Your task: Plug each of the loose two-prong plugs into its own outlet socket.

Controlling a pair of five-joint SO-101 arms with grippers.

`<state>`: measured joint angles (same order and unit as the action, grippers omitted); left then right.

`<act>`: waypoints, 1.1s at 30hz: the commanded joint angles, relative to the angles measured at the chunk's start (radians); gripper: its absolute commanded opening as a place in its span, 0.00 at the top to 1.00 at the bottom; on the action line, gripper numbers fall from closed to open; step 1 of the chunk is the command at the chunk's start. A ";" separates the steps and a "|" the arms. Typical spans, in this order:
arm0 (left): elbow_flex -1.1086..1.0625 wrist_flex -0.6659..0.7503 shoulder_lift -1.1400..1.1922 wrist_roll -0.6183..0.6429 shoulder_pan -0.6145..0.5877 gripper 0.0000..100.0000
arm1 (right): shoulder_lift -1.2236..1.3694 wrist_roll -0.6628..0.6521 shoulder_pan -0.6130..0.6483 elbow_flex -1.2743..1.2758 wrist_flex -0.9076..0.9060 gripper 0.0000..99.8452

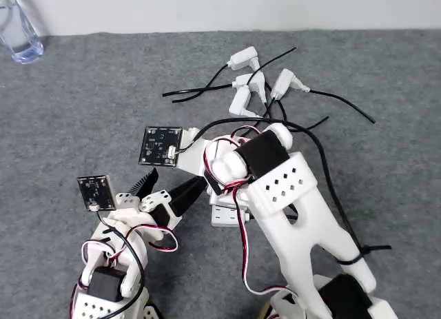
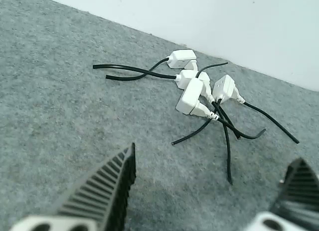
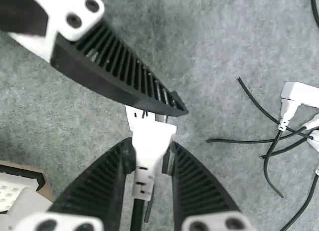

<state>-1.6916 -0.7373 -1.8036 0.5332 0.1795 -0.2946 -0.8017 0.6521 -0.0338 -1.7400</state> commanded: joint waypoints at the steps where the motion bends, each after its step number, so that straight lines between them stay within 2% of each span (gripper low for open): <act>1: 0.008 -0.002 -0.009 -0.003 -0.005 0.57 | -0.056 0.011 0.012 -0.009 -0.016 0.99; 33: 0.008 -0.002 -0.009 -0.003 -0.005 0.57 | -0.099 0.101 0.010 -0.009 0.090 0.99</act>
<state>-1.6901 -0.7373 -1.8036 0.5393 0.1765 -0.3560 -0.7096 0.6552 -0.0322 -1.6847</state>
